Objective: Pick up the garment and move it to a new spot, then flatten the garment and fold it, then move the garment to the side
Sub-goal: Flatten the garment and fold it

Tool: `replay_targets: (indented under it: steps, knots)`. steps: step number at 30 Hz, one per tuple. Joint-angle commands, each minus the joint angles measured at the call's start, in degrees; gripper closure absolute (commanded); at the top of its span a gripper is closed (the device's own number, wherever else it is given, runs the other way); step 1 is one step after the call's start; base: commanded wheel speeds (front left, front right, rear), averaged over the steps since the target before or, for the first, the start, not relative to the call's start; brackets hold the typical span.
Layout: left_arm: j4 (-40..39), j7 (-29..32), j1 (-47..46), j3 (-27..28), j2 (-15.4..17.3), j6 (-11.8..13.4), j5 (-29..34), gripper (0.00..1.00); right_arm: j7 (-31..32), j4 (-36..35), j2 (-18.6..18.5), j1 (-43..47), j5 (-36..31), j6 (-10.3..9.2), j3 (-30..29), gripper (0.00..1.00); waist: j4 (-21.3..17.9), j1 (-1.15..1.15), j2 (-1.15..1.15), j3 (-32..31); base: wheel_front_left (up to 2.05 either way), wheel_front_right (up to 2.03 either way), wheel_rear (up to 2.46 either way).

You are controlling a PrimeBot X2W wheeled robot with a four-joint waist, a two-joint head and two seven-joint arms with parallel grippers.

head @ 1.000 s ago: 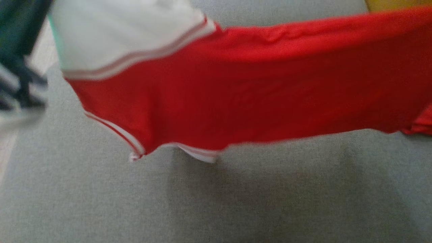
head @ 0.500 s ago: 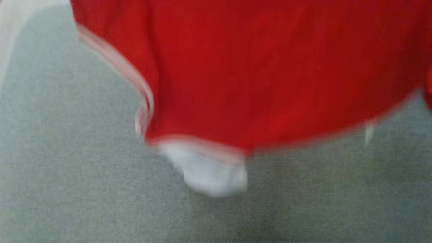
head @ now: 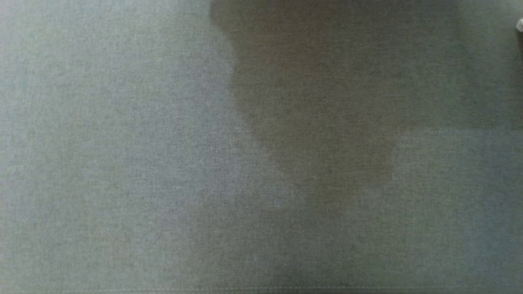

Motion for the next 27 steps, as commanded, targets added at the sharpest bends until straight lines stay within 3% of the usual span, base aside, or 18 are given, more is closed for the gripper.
replay_targets:
  steps: [1,8,13,17,21,27]
  knots:
    - [-2.24,-0.06,1.35,0.34,4.33,0.12,-1.32,1.00,-0.47,-0.39,-1.00,2.07,1.22,0.39,0.78,1.00,0.31,0.00,0.00,0.62,0.00,0.00,0.00]
    - [-12.78,-0.09,19.00,-3.45,11.46,0.12,-5.71,1.00,-2.23,2.08,-1.17,12.49,6.24,0.39,5.02,1.00,1.16,0.00,0.00,-0.05,0.00,0.00,0.00]
    - [-21.25,-0.10,35.58,-4.72,15.21,4.96,-4.17,1.00,-2.81,0.90,-2.31,24.22,8.95,0.39,5.07,1.00,2.14,0.00,0.00,-3.83,0.00,0.00,0.00]
    - [-26.79,-0.10,49.67,-4.29,15.81,9.07,-5.55,1.00,-2.85,-3.37,-3.01,36.42,7.41,0.39,-1.10,1.00,2.59,0.00,0.00,-7.33,0.00,0.00,0.00]
    - [-29.91,-0.10,59.75,-3.57,16.08,11.00,-6.39,1.00,-2.86,-6.60,-1.67,47.18,4.07,0.39,-6.14,1.00,2.43,0.00,0.00,-9.85,0.00,0.00,0.00]
    - [-34.53,-0.10,74.83,-2.54,16.63,13.93,-6.28,1.00,-2.86,-12.47,3.89,65.62,-1.94,0.39,-15.31,1.00,1.91,0.00,0.00,-14.78,0.00,0.00,0.00]
